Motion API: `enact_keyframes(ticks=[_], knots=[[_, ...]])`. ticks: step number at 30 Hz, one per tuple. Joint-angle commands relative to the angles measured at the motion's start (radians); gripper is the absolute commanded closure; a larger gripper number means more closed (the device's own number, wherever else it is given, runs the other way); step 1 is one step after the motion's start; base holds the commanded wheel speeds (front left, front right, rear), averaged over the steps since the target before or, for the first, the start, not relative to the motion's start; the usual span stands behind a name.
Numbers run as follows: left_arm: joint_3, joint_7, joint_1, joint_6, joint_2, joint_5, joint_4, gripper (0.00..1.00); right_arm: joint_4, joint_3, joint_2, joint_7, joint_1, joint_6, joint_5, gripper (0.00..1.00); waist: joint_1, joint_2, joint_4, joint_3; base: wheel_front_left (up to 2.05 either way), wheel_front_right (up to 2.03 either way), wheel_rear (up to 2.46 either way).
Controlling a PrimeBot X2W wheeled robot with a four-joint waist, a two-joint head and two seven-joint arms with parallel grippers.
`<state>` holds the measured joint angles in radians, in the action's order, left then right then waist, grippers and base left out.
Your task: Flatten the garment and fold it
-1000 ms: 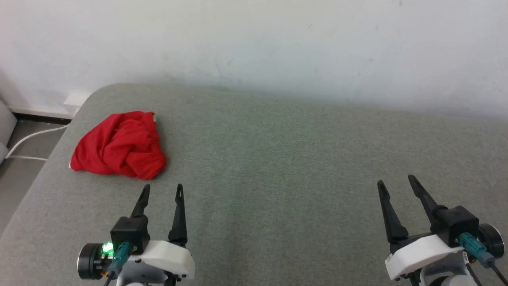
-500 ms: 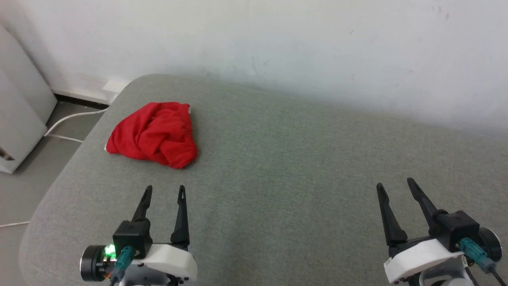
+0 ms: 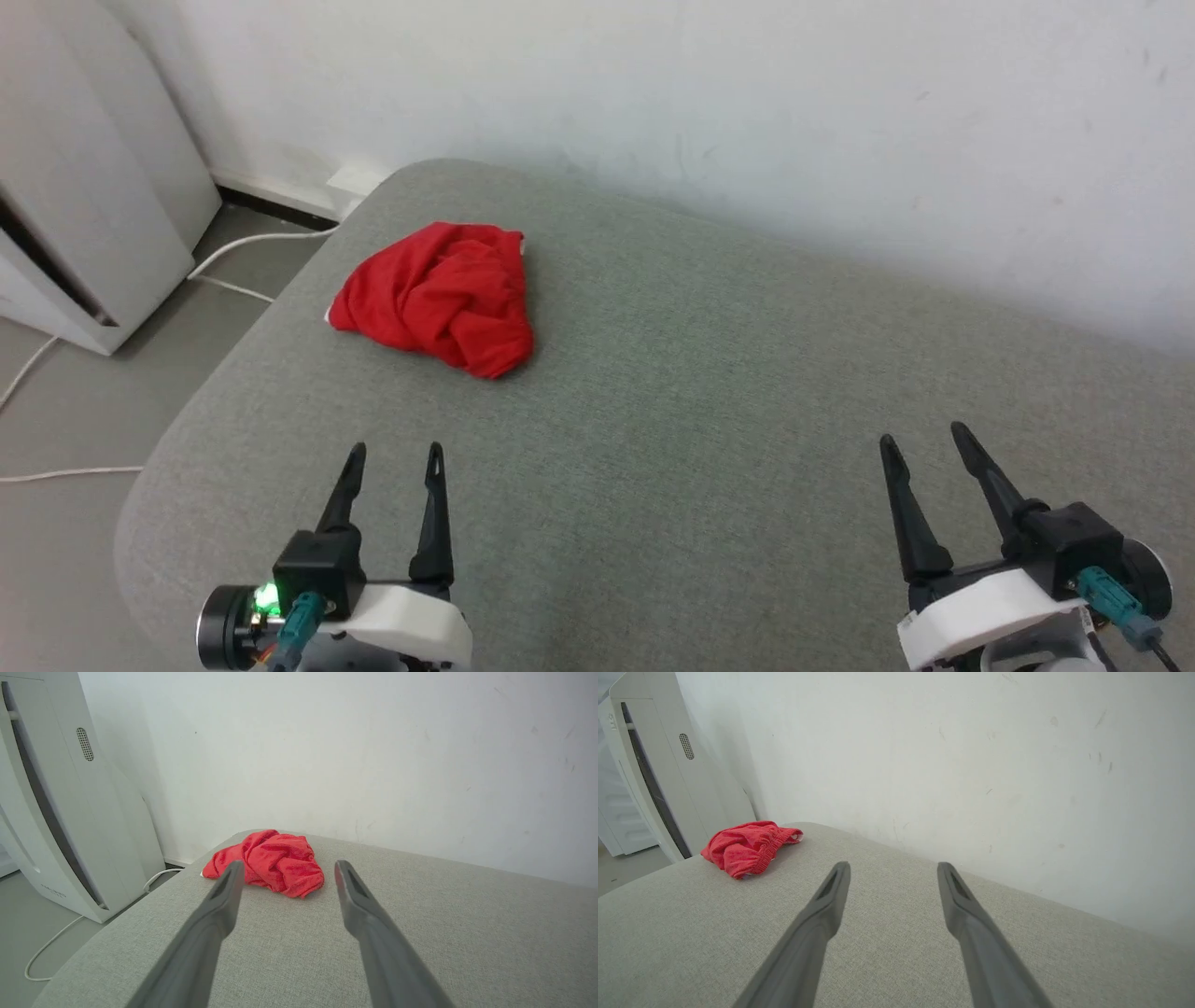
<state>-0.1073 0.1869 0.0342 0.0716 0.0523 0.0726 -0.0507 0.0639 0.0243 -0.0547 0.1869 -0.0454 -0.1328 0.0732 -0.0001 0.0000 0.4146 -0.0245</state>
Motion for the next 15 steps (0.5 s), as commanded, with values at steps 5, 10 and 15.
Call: enact_keyframes(ticks=[5, 10, 15], knots=[[-0.010, 0.018, 0.010, 0.008, -0.002, 0.012, -0.005, 0.00, 0.006, 0.004, 0.003, 0.018, -0.012, 0.002, 0.012, 0.00, 0.0001, 0.0000, 0.037, -0.002, 0.00, 0.00, 0.00], [-0.017, 0.028, 0.013, 0.014, -0.002, 0.015, -0.004, 0.00, 0.010, 0.009, 0.004, 0.029, -0.014, 0.002, 0.018, 0.00, 0.0001, 0.0000, 0.059, -0.001, 0.00, 0.00, 0.00], [-0.026, 0.039, 0.013, 0.018, -0.002, 0.020, -0.003, 0.00, 0.013, 0.012, 0.004, 0.039, -0.016, 0.002, 0.022, 0.00, 0.0001, 0.0000, 0.080, 0.002, 0.00, 0.00, 0.00]])
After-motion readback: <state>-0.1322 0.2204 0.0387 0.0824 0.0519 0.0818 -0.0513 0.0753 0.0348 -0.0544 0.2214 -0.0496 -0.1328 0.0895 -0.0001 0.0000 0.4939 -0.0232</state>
